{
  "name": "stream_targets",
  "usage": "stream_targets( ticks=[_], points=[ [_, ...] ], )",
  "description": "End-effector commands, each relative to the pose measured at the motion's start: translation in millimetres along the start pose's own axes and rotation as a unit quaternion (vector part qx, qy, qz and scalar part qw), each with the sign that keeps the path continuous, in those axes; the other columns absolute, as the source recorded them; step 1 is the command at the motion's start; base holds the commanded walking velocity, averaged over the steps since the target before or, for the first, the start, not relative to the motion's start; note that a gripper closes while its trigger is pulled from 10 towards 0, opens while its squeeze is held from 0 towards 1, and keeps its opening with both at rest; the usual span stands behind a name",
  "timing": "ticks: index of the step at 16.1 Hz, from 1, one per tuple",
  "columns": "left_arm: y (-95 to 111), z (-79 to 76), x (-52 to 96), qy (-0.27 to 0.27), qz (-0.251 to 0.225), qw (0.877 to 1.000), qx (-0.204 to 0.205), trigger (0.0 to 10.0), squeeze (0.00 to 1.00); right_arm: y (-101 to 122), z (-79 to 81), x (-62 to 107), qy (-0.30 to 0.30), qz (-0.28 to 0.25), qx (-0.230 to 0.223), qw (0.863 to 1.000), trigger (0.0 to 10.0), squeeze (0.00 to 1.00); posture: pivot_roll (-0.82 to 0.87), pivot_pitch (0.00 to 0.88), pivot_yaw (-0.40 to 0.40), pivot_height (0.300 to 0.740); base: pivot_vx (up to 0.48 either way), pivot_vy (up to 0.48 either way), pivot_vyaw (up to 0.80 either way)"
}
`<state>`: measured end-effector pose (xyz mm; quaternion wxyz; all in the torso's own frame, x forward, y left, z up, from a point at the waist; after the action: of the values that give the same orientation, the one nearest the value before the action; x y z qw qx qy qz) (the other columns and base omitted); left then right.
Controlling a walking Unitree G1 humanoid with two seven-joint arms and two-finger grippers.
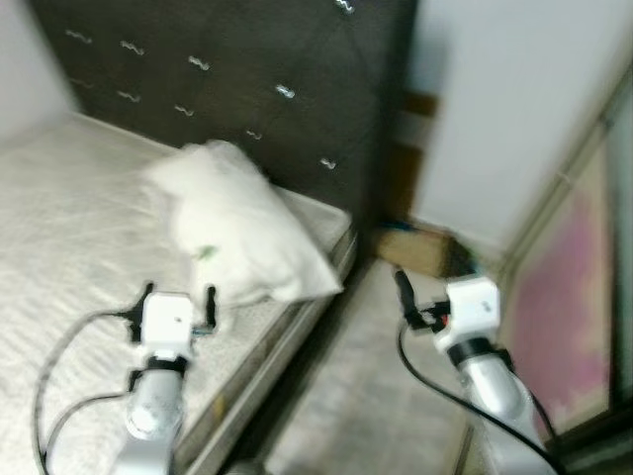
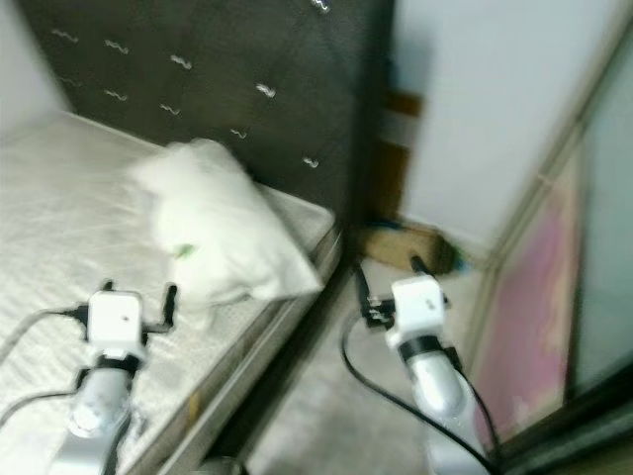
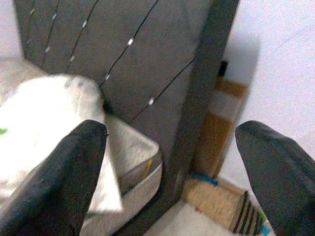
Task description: Clean up the room
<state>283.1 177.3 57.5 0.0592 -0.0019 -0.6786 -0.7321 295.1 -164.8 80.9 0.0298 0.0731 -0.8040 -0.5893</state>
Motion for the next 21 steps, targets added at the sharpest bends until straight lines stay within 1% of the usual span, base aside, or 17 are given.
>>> stream_targets(
  ticks=[1, 4, 6, 7, 9, 10, 11, 12, 13, 14, 15, 16, 17, 18, 20, 21],
  points=[
    [1, 1.1, -0.9, -0.004, -0.001, 1.0, -0.001, 10.0, 0.0, 0, -1.9, -0.8, -0.003, 0.0, -0.002, 1.0, 10.0, 0.0, 0.0, 0.004, -0.02, 0.74, 0.0, 0.0, 0.8],
    [0, 2.0, 0.7, -0.001, 0.0, 1.0, 0.002, 10.0, 0.0, -3, -4.4, -1.1, -0.005, 0.003, 0.0, 1.0, 10.0, 0.0, 0.0, 0.004, -0.021, 0.74, 0.0, 0.0, 0.8],
    [-2, 4.8, 0.6, 0.006, 0.004, 1.0, 0.008, 10.0, 0.0, -3, -4.4, -1.3, -0.004, 0.003, 0.0, 1.0, 10.0, 0.0, 0.0, 0.004, -0.02, 0.74, 0.0, 0.0, 0.8],
    [-3, 9.0, -0.2, 0.013, 0.007, 1.0, 0.012, 10.0, 0.0, -3, -4.2, -3.4, -0.001, 0.002, 0.001, 1.0, 10.0, 0.0, 0.0, 0.004, -0.022, 0.74, 0.0, 0.0, 0.8],
    [2, 9.8, -0.3, 0.016, -0.006, 1.0, 0.017, 10.0, 0.0, -3, -6.1, -5.3, -0.002, 0.001, 0.0, 1.0, 10.0, 0.0, 0.0, 0.002, -0.024, 0.74, 0.0, 0.0, 0.8],
    [4, 5.6, 0.5, -0.001, -0.009, 0.998, 0.061, 10.0, 0.0, -5, -6.6, -5.1, -0.003, 0.006, -0.013, 1.0, 10.0, 0.0, 0.0, 0.003, -0.027, 0.74, 0.0, 0.0, 0.8],
    [6, -0.4, 1.2, -0.022, -0.01, 0.993, 0.112, 10.0, 0.0, -9, -7.1, -3.7, -0.007, 0.014, -0.029, 0.999, 10.0, 0.0, 0.0, 0.004, -0.027, 0.74, 0.0, 0.0, 0.8],
    [7, -0.4, 1.1, -0.02, -0.015, 0.995, 0.095, 10.0, 0.0, -11, -7.5, -1.8, -0.009, 0.019, -0.033, 0.999, 10.0, 0.0, 0.0, 0.001, -0.028, 0.74, 0.0, 0.0, 0.8],
    [7, -2.5, 0.5, -0.022, -0.014, 0.995, 0.097, 10.0, 0.0, -13, -7.9, -1.1, -0.012, 0.022, -0.037, 0.999, 10.0, 0.0, 0.0, 0.001, -0.029, 0.74, 0.0, 0.0, 0.8],
    [5, -5.1, -0.1, -0.025, -0.006, 0.992, 0.121, 10.0, 0.0, -13, -8.0, -1.2, -0.015, 0.022, -0.043, 0.999, 10.0, 0.0, 0.0, 0.001, -0.029, 0.74, 0.0, 0.0, 0.8],
    [14, -6.7, -1.7, -0.032, -0.038, 0.991, 0.121, 10.0, 0.0, -13, -7.4, -1.8, -0.013, 0.022, -0.041, 0.999, 10.0, 0.0, 0.0, 0.005, -0.03, 0.74, 0.0, 0.0, 0.8],
    [17, -8.1, -2.1, -0.038, -0.051, 0.992, 0.113, 10.0, 0.0, -13, -7.4, -2.1, -0.013, 0.022, -0.041, 0.999, 10.0, 0.0, 0.0, 0.008, -0.029, 0.74, 0.0, 0.0, 0.8],
    [16, -8.8, -1.4, -0.042, -0.045, 0.99, 0.125, 10.0, 0.0, -13, -7.3, -2.7, -0.013, 0.022, -0.042, 0.999, 10.0, 0.0, 0.0, 0.012, -0.028, 0.74, 0.0, 0.0, 0.78],
    [15, -7.5, -1.5, -0.037, -0.044, 0.991, 0.124, 10.0, 0.0, -13, -7.1, -3.3, -0.012, 0.022, -0.042, 0.999, 10.0, 0.0, 0.01, 0.014, -0.025, 0.74, 0.0, 0.0, 0.66],
    [13, -3.3, -1.8, -0.023, -0.036, 0.992, 0.115, 10.0, 0.0, -14, -7.1, -4.1, -0.013, 0.022, -0.046, 0.999, 10.0, 0.0, 0.01, 0.022, -0.021, 0.74, 0.0, 0.0, 0.25],
    [13, -1.1, -1.3, -0.017, -0.039, 0.994, 0.103, 10.0, 0.0, -14, -7.1, -4.2, -0.013, 0.022, -0.047, 0.999, 10.0, 0.0, 0.01, 0.023, -0.021, 0.74, 0.0, 0.0, 0.0]
  ],
)
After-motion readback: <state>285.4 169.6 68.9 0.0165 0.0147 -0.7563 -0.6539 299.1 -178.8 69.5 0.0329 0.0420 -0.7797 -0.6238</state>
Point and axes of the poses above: a point about 5 cm out from each wrist's last joint towards the gripper, its own x axis pointing back from the gripper into the wrist, its own y axis along the axis of the wrist's last joint, z = x × y, the point moved 6 cm from there along -x, pointing out of the wrist towards the gripper, and after that the axes turned 8 degrees about x, right-handed, at the moved point
